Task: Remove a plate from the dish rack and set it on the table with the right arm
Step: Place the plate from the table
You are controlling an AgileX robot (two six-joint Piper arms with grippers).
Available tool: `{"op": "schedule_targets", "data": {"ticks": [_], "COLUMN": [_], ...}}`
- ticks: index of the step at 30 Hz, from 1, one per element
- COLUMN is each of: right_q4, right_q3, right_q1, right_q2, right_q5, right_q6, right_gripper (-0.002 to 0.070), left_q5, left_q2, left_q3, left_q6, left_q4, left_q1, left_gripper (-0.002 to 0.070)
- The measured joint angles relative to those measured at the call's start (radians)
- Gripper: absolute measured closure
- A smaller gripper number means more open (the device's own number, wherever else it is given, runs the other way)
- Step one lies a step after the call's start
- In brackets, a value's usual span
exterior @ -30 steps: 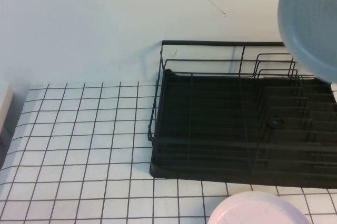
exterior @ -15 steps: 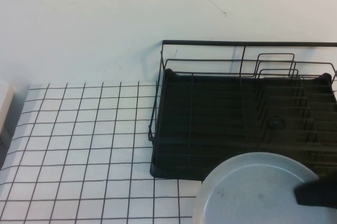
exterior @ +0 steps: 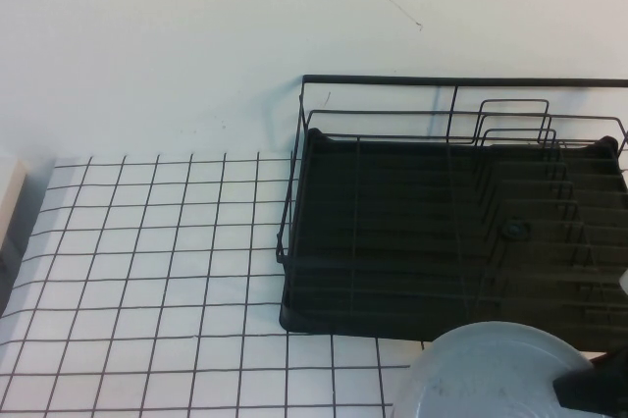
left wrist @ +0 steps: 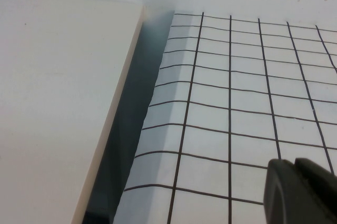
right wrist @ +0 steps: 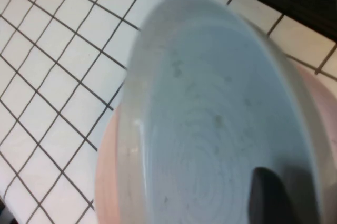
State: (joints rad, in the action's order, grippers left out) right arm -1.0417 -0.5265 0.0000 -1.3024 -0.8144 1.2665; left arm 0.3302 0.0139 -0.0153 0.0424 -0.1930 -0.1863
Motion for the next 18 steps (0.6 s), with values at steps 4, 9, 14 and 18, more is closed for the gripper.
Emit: {"op": "schedule_targets", "data": {"ticks": [4, 9, 14, 18], "right_q4": [0.000, 0.096, 0.333, 0.446], "right_q3": [0.000, -0.054, -0.212, -0.324], "right_q1": [0.000, 0.000, 0.002, 0.000], "right_q2": [-0.002, -0.002, -0.002, 0.024], "right_q5": [0.004, -0.052, -0.237, -0.325], "right_q6": [0.000, -0.022, -0.238, -0.370], "right_gripper": [0.0283, 0.0105, 0.0166, 0.0323], "left_q5": [0.000, 0.000, 0.000, 0.000], "left_q2": [0.000, 0.000, 0.000, 0.000], "left_q3": [0.000, 0.000, 0.000, 0.000], "left_q6": [0.000, 0.000, 0.000, 0.000], "left_q4": [0.000, 0.000, 0.000, 0.000], "left_q1": [0.000, 0.000, 0.000, 0.000], "left_gripper": [0.0678, 0.0678, 0.0678, 0.0678]}}
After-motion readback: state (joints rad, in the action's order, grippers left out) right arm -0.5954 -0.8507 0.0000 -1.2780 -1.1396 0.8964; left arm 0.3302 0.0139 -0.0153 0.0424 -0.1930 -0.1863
